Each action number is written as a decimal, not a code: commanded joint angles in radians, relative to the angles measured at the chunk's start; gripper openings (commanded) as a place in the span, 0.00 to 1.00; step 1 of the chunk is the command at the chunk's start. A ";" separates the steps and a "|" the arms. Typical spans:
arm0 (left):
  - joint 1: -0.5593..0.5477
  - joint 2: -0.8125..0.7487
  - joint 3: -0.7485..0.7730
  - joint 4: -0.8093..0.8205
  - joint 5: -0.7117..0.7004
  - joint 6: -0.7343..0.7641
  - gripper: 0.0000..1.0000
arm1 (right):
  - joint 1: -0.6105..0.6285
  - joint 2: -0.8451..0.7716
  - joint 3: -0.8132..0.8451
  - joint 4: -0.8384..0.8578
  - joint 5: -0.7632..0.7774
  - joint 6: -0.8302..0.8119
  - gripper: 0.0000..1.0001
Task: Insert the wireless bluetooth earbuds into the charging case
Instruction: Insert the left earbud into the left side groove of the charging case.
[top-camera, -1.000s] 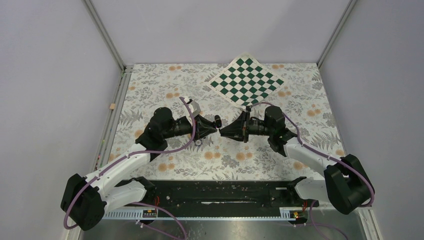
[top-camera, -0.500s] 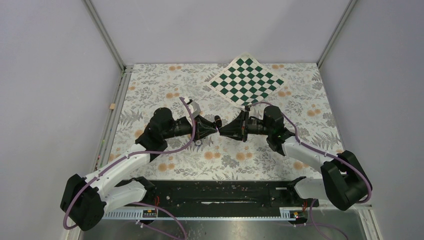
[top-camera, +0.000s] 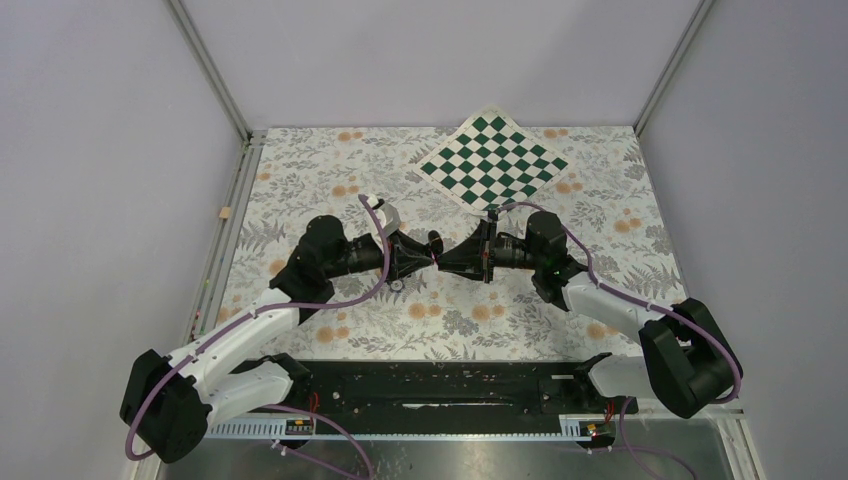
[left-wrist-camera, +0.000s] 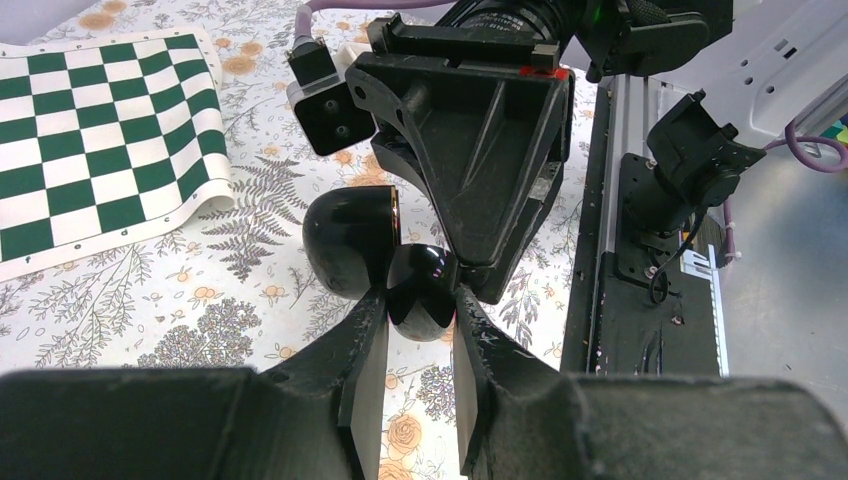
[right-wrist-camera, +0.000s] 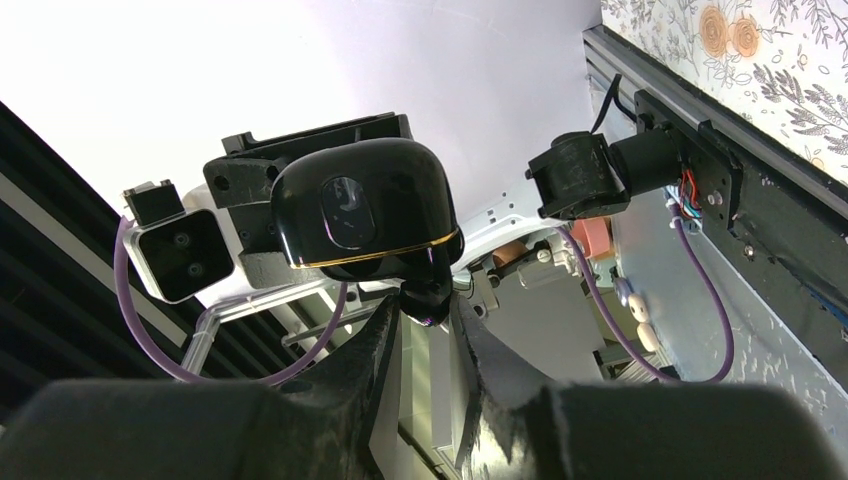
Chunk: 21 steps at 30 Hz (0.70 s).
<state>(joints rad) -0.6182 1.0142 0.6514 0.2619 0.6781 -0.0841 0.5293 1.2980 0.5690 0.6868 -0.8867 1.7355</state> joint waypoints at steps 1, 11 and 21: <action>-0.016 -0.031 -0.002 0.024 0.053 0.018 0.00 | 0.005 0.006 0.027 0.063 -0.004 0.017 0.00; -0.017 -0.045 0.003 -0.001 0.057 0.031 0.00 | 0.004 0.017 0.008 0.074 -0.003 0.016 0.00; -0.017 -0.050 0.000 0.017 0.053 0.018 0.00 | 0.005 0.006 -0.002 0.016 -0.007 -0.027 0.00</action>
<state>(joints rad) -0.6216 0.9936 0.6514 0.2192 0.6781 -0.0608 0.5301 1.3083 0.5648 0.7139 -0.9047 1.7432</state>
